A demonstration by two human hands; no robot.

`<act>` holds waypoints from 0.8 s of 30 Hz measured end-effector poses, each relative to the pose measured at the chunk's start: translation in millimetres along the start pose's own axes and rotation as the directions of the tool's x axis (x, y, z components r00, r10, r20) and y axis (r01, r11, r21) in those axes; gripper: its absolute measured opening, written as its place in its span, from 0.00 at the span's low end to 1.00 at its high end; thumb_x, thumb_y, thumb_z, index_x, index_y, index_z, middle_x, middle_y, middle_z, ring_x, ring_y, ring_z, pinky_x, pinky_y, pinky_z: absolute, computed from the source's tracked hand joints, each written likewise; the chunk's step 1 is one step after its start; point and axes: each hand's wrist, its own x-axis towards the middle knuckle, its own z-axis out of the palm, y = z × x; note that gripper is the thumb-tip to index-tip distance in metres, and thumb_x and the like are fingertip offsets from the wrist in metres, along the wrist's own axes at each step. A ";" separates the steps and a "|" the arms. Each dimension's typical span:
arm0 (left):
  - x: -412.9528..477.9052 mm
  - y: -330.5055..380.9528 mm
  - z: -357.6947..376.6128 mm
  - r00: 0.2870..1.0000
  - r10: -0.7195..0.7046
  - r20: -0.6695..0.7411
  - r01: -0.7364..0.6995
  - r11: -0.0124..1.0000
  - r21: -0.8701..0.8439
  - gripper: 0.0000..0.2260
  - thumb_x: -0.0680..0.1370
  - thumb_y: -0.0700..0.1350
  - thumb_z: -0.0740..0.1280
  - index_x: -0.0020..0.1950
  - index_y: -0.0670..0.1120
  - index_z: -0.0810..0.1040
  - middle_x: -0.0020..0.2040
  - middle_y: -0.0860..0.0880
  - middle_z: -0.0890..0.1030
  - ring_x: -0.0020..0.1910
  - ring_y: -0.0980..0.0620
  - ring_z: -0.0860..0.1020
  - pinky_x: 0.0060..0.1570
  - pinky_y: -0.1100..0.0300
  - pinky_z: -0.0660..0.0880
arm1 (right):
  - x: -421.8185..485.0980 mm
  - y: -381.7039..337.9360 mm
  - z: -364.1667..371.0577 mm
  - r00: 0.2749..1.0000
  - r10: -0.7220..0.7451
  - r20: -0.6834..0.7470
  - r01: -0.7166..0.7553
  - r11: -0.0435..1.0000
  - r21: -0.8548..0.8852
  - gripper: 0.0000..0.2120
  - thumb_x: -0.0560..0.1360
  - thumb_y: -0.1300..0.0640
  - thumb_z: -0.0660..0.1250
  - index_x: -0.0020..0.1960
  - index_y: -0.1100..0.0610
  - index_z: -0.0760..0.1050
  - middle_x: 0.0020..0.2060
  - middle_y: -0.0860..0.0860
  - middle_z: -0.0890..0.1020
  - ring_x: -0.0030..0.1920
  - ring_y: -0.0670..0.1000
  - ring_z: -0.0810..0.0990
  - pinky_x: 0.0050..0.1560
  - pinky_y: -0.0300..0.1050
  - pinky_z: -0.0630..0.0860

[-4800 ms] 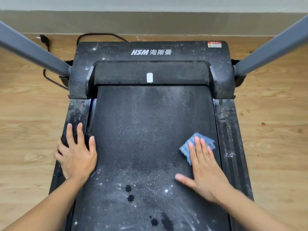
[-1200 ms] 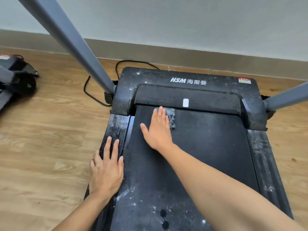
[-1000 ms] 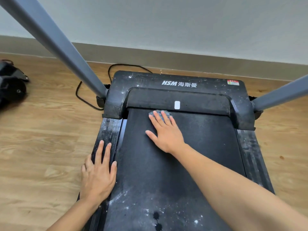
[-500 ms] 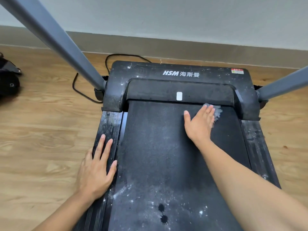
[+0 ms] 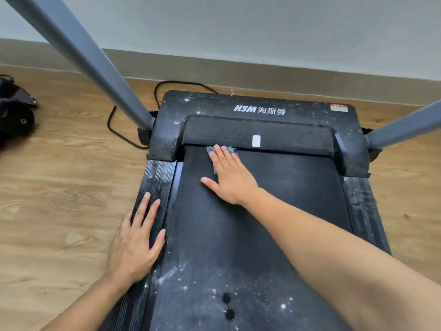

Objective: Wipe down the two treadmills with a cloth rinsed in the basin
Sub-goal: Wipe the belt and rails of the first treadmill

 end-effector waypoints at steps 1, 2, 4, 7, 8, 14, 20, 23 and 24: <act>0.8 -0.4 1.0 1.000 0.004 0.005 -0.004 1.000 -0.001 0.34 0.80 0.63 0.54 0.86 0.55 0.57 0.87 0.59 0.48 0.70 0.38 0.72 0.61 0.40 0.79 | -14.0 22.7 -2.1 0.999 0.036 -0.021 -0.037 0.999 -0.014 0.43 0.83 0.29 0.46 0.86 0.56 0.39 0.85 0.51 0.39 0.84 0.50 0.36 0.84 0.52 0.40; 2.4 -0.6 2.3 1.000 0.011 0.010 -0.011 1.000 0.000 0.34 0.81 0.63 0.54 0.86 0.55 0.57 0.87 0.59 0.48 0.70 0.37 0.72 0.60 0.40 0.80 | -29.8 46.1 -3.4 0.995 0.084 -0.043 -0.086 0.996 -0.026 0.43 0.82 0.29 0.46 0.86 0.55 0.39 0.85 0.51 0.39 0.84 0.50 0.35 0.84 0.52 0.39; 4.8 0.0 4.4 1.000 0.017 0.017 -0.017 1.000 0.009 0.34 0.81 0.63 0.54 0.86 0.54 0.58 0.87 0.59 0.48 0.69 0.36 0.72 0.57 0.39 0.81 | -63.7 92.7 -4.2 0.972 0.222 -0.082 -0.223 0.975 -0.013 0.44 0.82 0.28 0.45 0.86 0.55 0.39 0.84 0.50 0.38 0.84 0.50 0.35 0.83 0.51 0.38; 5.3 2.3 5.7 1.000 0.010 0.027 -0.011 0.999 0.032 0.34 0.81 0.63 0.53 0.86 0.54 0.58 0.87 0.58 0.47 0.69 0.35 0.71 0.54 0.38 0.81 | -106.5 150.0 -6.5 0.852 0.507 -0.132 -0.498 0.862 0.097 0.45 0.80 0.27 0.44 0.86 0.57 0.42 0.85 0.54 0.41 0.84 0.54 0.39 0.83 0.55 0.40; 4.9 2.7 5.8 1.000 0.004 0.031 -0.005 0.999 0.038 0.34 0.81 0.63 0.52 0.86 0.54 0.57 0.87 0.58 0.47 0.69 0.35 0.71 0.53 0.38 0.82 | -116.1 159.6 -7.6 0.798 0.588 -0.130 -0.572 0.808 0.144 0.46 0.80 0.27 0.43 0.86 0.58 0.43 0.85 0.56 0.42 0.85 0.55 0.40 0.84 0.56 0.41; 4.9 5.3 7.2 0.999 -0.009 0.049 0.004 0.995 0.104 0.35 0.81 0.65 0.47 0.87 0.55 0.49 0.86 0.59 0.38 0.73 0.34 0.68 0.50 0.40 0.84 | -96.2 81.3 4.8 0.676 0.734 -0.072 -0.686 0.661 0.304 0.52 0.78 0.24 0.44 0.84 0.64 0.41 0.84 0.61 0.42 0.84 0.59 0.39 0.83 0.60 0.39; 4.7 2.7 8.4 1.000 -0.012 0.006 0.011 0.996 0.084 0.34 0.82 0.64 0.48 0.87 0.53 0.52 0.87 0.55 0.43 0.73 0.35 0.68 0.58 0.40 0.82 | -35.7 -98.2 42.0 0.977 0.203 -0.070 -0.188 0.965 0.185 0.41 0.84 0.33 0.44 0.85 0.59 0.42 0.85 0.56 0.40 0.84 0.54 0.36 0.83 0.53 0.36; 4.2 2.7 5.0 1.000 -0.017 -0.009 0.017 1.000 0.009 0.34 0.80 0.62 0.53 0.85 0.54 0.57 0.87 0.56 0.48 0.71 0.36 0.70 0.61 0.39 0.79 | -41.2 -118.3 43.2 0.998 -0.060 0.017 0.058 0.992 0.114 0.39 0.85 0.33 0.45 0.86 0.57 0.44 0.85 0.52 0.43 0.84 0.49 0.38 0.83 0.51 0.38; 3.6 2.5 3.3 0.999 -0.025 -0.024 0.024 1.000 -0.020 0.34 0.79 0.62 0.56 0.85 0.55 0.59 0.87 0.57 0.50 0.70 0.37 0.70 0.60 0.40 0.80 | -46.6 -106.4 42.2 0.997 -0.070 0.011 0.069 0.994 0.087 0.39 0.85 0.33 0.45 0.86 0.56 0.44 0.85 0.52 0.43 0.84 0.49 0.38 0.83 0.52 0.39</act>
